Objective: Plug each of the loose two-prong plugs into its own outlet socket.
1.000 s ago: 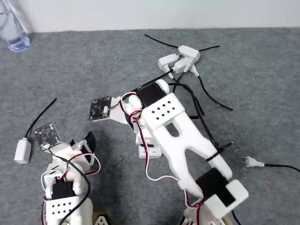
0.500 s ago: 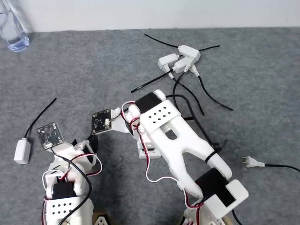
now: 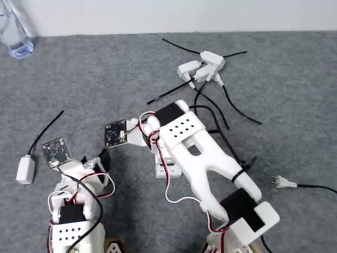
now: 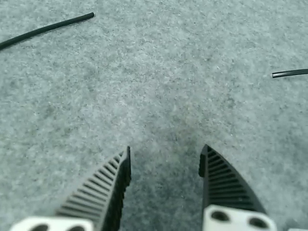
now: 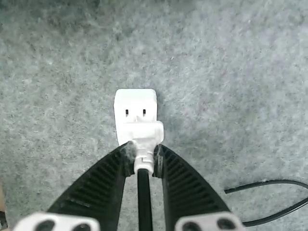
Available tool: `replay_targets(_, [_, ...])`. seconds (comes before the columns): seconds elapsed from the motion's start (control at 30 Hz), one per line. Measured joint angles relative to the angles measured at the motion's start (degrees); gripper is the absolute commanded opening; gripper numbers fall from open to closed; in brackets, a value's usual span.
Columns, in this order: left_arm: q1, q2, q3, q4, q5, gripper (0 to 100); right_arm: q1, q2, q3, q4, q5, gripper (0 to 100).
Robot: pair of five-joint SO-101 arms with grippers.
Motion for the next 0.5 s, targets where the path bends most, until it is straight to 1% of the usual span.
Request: replay_targets(0.5, [0.0, 0.0, 0.0, 0.0, 0.0, 23, -0.1, 0.0, 0.0, 0.0, -0.7, 1.0])
